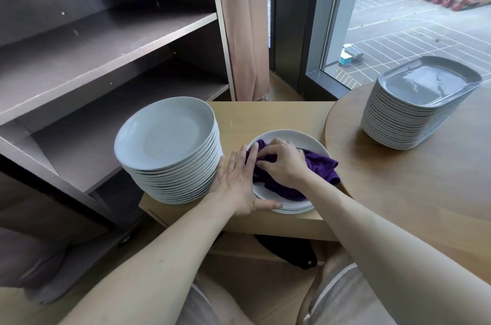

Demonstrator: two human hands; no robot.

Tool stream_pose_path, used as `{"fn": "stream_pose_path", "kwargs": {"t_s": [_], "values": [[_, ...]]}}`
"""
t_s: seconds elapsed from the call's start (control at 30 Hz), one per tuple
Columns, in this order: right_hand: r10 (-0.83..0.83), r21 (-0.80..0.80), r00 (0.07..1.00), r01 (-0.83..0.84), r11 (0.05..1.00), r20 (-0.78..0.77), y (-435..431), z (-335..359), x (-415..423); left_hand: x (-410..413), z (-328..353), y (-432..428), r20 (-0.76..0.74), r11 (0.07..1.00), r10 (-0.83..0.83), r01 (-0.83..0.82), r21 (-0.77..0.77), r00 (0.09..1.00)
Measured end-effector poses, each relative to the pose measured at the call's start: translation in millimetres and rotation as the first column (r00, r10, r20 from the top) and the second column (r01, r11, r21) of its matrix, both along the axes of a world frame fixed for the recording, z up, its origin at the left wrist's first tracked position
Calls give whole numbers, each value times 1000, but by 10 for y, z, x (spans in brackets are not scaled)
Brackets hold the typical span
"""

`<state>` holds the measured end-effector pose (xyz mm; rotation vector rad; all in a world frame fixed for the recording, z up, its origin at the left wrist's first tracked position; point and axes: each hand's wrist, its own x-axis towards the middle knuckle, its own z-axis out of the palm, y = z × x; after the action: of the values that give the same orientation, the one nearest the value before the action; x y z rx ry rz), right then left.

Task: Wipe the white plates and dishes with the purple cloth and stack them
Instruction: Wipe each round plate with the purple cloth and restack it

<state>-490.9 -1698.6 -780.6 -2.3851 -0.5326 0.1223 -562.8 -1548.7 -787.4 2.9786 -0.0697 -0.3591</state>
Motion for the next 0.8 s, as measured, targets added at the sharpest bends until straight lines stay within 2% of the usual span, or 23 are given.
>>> {"fn": "stream_pose_path", "kwargs": {"t_s": [0.23,0.47,0.63,0.8], "values": [[230,-51,968,-236,970,-102,-238,120,-231,10,73,-25,-68,997,3,2,72,998],[283,-238,949,-310,921,-141,-521,257,-237,54,83,-28,-118,995,16,-4,102,993],[178,-436,983,-136,889,55,-800,226,-58,60,62,-3,-131,995,-2,15,98,991],[46,-487,961,96,868,272,-623,115,156,55,73,1,-123,996,-15,25,84,992]]}}
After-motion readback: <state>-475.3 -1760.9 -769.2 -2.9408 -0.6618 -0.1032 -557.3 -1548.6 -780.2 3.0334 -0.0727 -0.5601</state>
